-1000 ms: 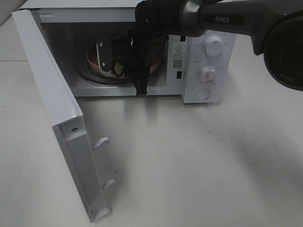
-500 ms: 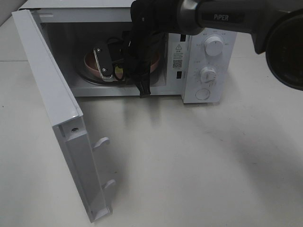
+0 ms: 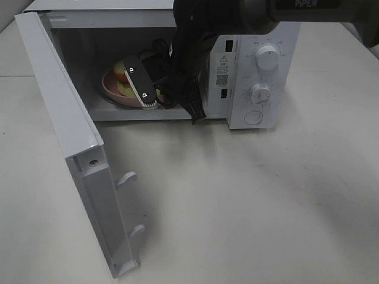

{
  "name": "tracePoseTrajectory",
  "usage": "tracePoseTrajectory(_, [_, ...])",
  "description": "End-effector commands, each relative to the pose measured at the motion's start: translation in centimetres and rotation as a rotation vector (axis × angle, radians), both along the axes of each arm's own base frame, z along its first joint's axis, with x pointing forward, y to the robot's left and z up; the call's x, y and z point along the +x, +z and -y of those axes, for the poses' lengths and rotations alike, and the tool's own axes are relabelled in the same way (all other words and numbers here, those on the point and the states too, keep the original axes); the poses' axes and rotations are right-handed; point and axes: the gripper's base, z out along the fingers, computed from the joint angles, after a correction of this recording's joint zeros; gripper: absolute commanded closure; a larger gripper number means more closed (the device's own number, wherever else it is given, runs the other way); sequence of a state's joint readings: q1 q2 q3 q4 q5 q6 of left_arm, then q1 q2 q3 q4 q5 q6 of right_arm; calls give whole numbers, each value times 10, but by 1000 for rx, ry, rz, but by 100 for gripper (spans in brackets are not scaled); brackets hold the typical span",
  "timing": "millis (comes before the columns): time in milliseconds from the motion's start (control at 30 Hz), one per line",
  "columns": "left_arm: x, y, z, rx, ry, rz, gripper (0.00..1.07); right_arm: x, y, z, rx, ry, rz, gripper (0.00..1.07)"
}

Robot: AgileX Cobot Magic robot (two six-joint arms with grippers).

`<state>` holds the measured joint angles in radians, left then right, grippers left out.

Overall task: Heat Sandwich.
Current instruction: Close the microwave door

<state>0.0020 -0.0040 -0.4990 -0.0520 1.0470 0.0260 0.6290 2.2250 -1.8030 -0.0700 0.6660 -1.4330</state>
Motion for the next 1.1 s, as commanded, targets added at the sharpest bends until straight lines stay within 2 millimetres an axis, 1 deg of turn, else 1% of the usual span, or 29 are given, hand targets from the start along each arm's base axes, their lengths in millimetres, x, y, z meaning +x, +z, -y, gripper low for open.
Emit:
tracePoseTrajectory(33, [-3,-1,0,1,-5,32,9,-7,20,1,32,62,80,107])
tracePoseTrajectory(233, [-3,-1,0,1,-5,32,9,-22,26,10,7,135,70,107])
tracePoseTrajectory(300, [-3,-1,0,1,-5,32,9,-24,25,11,5,144,65,107])
tracePoseTrajectory(400, [-3,-1,0,1,-5,32,9,-33,26,17,-12,185,69,107])
tracePoseTrajectory(600, [-3,-1,0,1,-5,32,9,-44,29,24,-9,193,82,107])
tracePoseTrajectory(733, [-3,-1,0,1,-5,32,9,-56,33,34,-7,196,88,107])
tracePoseTrajectory(800, [-3,-1,0,1,-5,32,9,-59,33,35,-8,196,86,107])
tracePoseTrajectory(900, [-3,-1,0,1,-5,32,9,-72,37,43,16,190,77,107])
tracePoseTrajectory(967, [-3,-1,0,1,-5,32,9,-75,36,45,15,194,73,107])
tracePoseTrajectory(1033, [-3,-1,0,1,-5,32,9,-85,38,51,20,198,71,107])
tracePoseTrajectory(1100, [-3,-1,0,1,-5,32,9,-88,39,54,21,198,72,107])
